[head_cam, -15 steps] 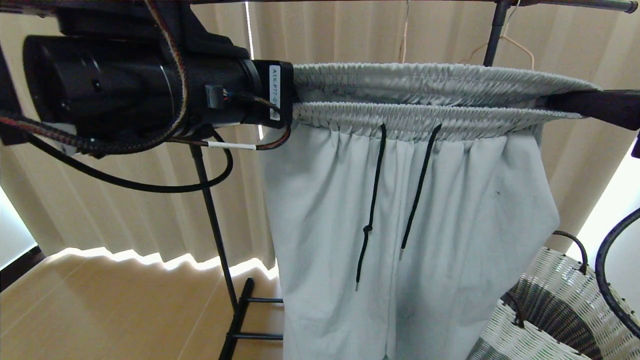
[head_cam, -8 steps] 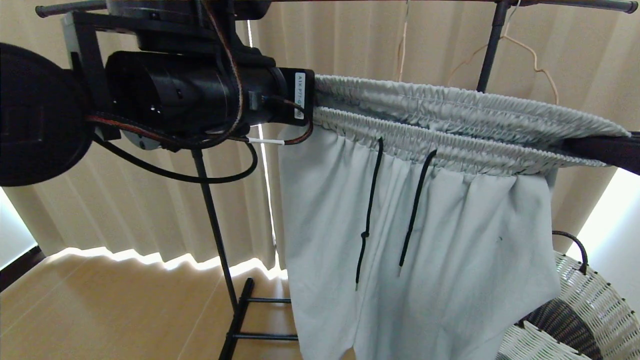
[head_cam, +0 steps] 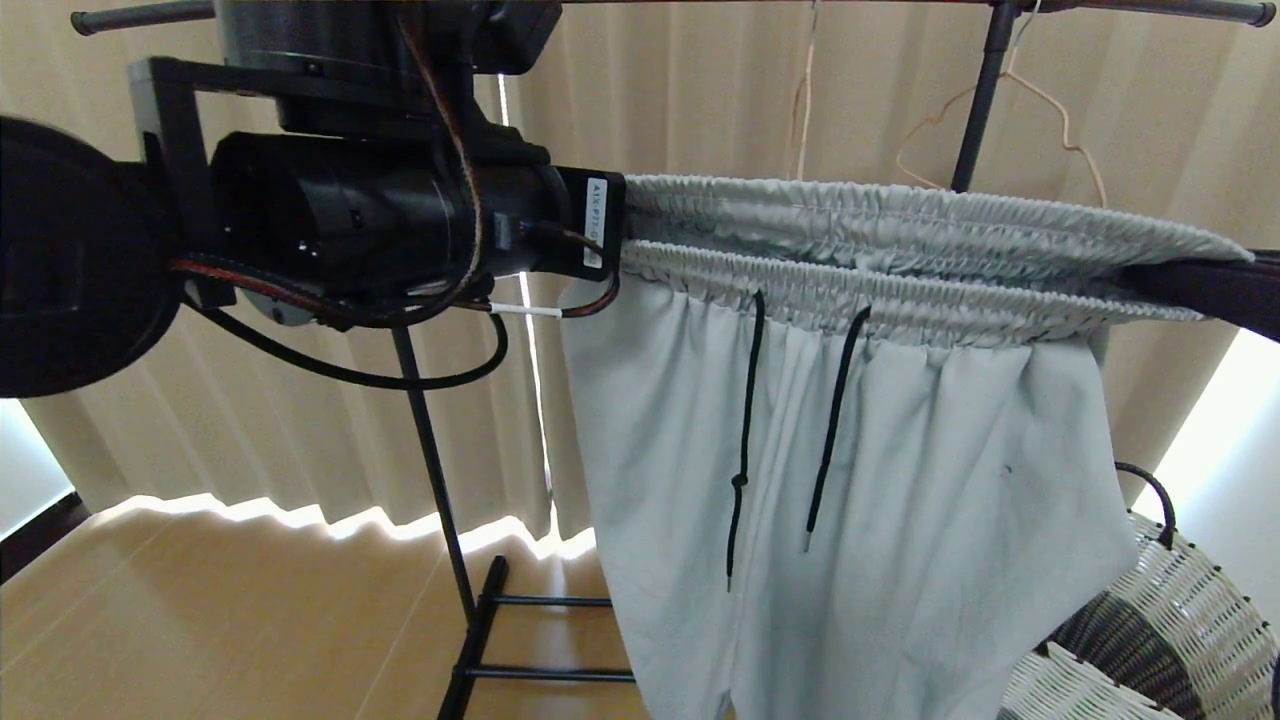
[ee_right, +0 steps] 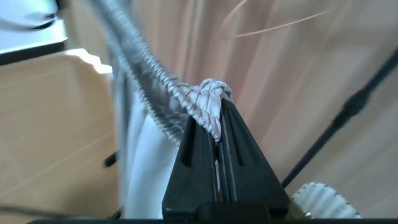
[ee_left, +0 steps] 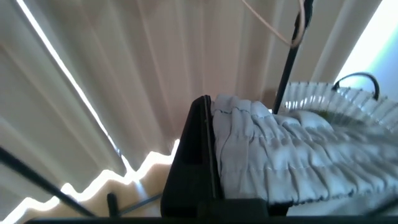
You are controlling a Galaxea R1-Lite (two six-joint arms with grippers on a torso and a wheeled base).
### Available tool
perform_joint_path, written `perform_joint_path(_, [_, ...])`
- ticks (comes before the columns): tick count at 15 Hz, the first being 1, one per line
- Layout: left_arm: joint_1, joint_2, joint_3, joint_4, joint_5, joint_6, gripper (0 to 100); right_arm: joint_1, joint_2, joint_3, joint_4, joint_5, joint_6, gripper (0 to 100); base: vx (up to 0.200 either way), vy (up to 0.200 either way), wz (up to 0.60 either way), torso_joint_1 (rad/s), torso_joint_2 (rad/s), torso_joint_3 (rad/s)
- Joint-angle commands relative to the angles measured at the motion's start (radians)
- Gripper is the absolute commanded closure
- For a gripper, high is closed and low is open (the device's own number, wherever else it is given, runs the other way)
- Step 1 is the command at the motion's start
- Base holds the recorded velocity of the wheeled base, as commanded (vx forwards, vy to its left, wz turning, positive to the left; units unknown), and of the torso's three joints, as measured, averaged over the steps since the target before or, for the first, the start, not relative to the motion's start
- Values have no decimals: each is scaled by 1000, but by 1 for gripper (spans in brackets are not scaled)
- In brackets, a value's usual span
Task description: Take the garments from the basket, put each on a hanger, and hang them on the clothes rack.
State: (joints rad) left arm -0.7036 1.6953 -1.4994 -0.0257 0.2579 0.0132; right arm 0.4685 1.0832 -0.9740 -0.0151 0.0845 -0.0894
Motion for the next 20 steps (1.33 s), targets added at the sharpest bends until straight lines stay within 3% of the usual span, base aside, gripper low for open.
perform_joint_path(1, [0,-60,31,17,-3,2,100,-54,73,-8,-45,0,-1,100,0,0,0,0,0,0])
perform_joint_path(4, [-2,-154,73,102,-28,2,100,-103,195,-41,-186,3,5,100,0,0,0,0,0,0])
perform_joint_path(8, [-5,-227,168,101,-66,7,100,-103,273,-55,-287,9,23,100,0,0,0,0,0,0])
perform_joint_path(10, [-8,-283,215,99,-132,27,100,-103,331,-97,-335,12,28,100,0,0,0,0,0,0])
perform_joint_path(12, [-40,-327,274,99,-201,24,100,-103,368,-129,-344,11,49,100,0,0,0,0,0,0])
perform_joint_path(20, [-88,-364,324,96,-203,19,100,-103,382,-143,-344,5,57,100,0,0,0,0,0,0])
